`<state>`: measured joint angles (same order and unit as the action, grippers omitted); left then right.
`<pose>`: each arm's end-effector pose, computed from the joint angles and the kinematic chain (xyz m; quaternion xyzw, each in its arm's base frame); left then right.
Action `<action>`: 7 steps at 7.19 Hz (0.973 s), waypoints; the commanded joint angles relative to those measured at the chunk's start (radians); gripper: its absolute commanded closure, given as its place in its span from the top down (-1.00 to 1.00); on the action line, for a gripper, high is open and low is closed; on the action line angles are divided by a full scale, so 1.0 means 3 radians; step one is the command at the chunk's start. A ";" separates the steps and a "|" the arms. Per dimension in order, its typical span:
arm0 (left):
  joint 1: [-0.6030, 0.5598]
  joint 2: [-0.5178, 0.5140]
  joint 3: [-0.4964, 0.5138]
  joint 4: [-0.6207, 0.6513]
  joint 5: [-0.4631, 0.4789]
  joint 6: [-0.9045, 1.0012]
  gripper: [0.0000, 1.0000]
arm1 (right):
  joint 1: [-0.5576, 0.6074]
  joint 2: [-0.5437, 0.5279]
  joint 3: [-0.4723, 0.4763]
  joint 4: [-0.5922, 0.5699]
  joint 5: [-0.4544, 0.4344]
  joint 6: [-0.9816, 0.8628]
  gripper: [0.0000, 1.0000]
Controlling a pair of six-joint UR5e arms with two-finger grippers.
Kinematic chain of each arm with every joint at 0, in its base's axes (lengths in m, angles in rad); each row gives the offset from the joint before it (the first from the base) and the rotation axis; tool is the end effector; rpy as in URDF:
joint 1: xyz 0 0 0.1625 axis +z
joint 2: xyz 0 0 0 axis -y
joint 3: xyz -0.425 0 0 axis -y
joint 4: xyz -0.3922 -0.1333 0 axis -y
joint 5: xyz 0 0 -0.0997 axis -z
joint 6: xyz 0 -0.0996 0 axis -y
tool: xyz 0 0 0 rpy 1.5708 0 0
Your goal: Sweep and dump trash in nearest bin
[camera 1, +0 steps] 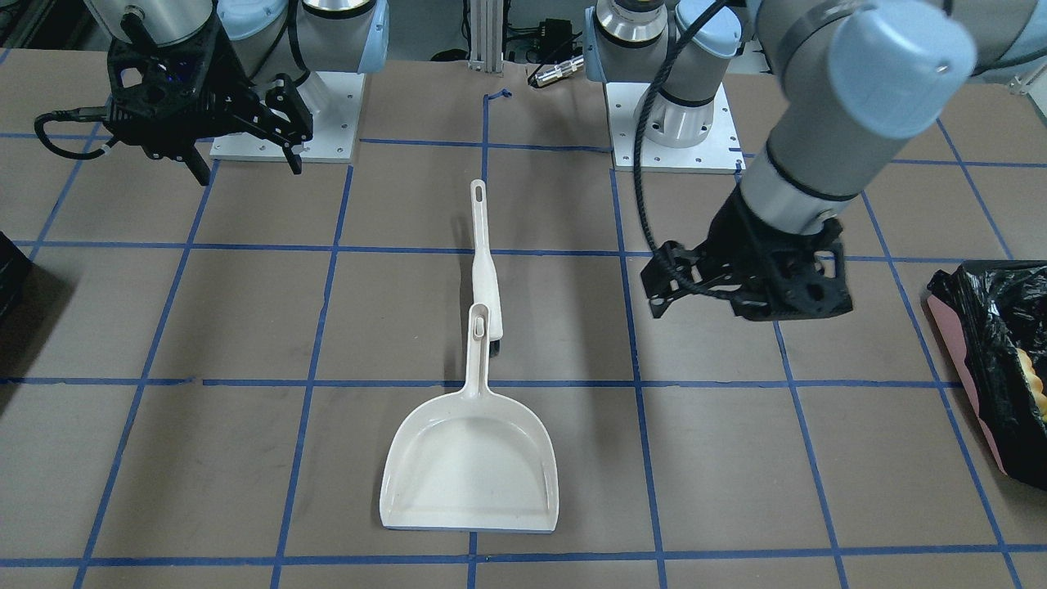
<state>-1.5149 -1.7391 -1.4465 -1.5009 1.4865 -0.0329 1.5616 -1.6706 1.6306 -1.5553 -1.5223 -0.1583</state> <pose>-0.1099 -0.5723 0.4676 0.0438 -0.9981 0.0134 0.0420 0.1340 -0.4529 0.5041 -0.0748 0.9968 -0.0142 0.0231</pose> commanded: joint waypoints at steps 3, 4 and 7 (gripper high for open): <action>0.0203 0.0519 -0.0163 -0.0351 0.0275 0.0442 1.00 | 0.0000 0.0000 0.0000 0.0005 -0.0008 0.0001 1.00; 0.0132 0.0520 -0.0179 -0.0335 0.0266 0.0265 1.00 | 0.0000 0.0000 0.0000 0.0004 -0.0003 0.0001 1.00; -0.0073 0.0494 -0.0215 -0.0161 0.0266 0.0181 1.00 | 0.0000 0.0000 0.0000 0.0010 0.0017 0.0001 1.00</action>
<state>-1.5192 -1.5926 -1.5066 -1.5618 1.5641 0.0222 1.5616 -1.6705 1.6306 -1.5536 -1.5178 -0.1580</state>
